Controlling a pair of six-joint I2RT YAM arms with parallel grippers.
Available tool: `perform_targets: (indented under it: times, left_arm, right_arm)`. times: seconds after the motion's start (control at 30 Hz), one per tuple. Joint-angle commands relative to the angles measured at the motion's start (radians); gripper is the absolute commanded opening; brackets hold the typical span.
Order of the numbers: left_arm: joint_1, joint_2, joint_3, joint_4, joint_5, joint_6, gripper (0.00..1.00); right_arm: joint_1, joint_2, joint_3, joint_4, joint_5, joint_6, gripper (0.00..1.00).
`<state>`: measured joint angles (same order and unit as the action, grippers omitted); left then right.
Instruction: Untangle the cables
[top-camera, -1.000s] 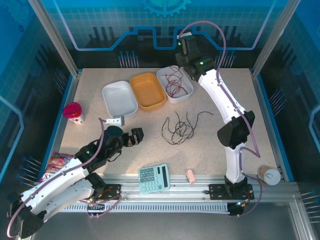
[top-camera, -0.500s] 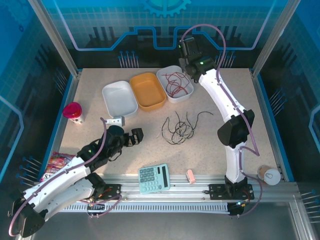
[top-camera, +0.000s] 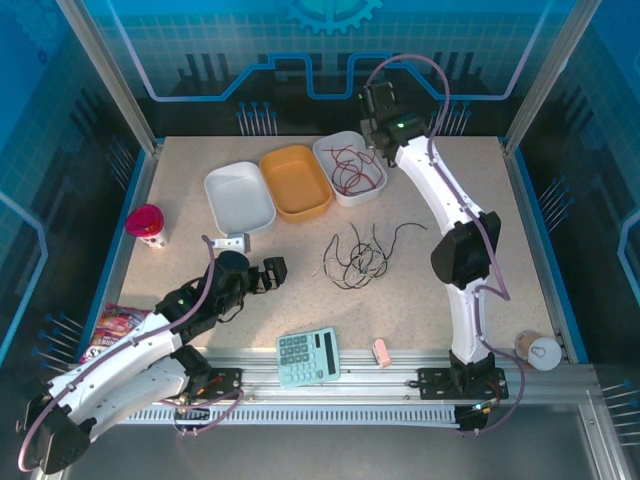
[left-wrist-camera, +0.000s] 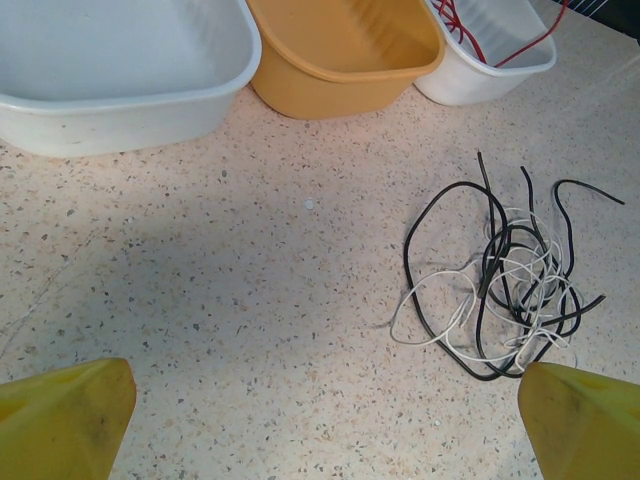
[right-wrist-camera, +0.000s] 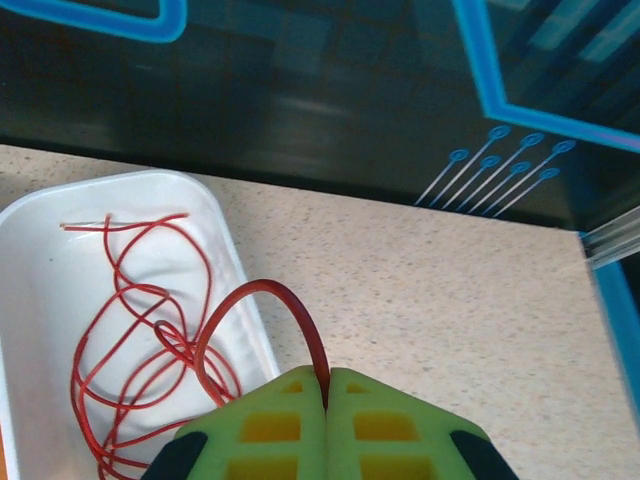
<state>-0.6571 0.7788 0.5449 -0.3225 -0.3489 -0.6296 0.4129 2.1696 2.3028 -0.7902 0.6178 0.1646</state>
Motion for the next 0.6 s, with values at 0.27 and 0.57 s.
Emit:
perform_targets:
  times: [0.27,0.57]
  left_arm:
    - [0.009,0.005,-0.021,0.012,0.000,-0.010,0.99]
    - [0.009,0.013,-0.033,0.032,-0.002,-0.016,0.99]
  right_arm:
    - [-0.001,0.134,0.043,0.097,0.050,0.163,0.00]
    - [0.022,0.145,-0.034,0.190,0.053,0.183,0.00]
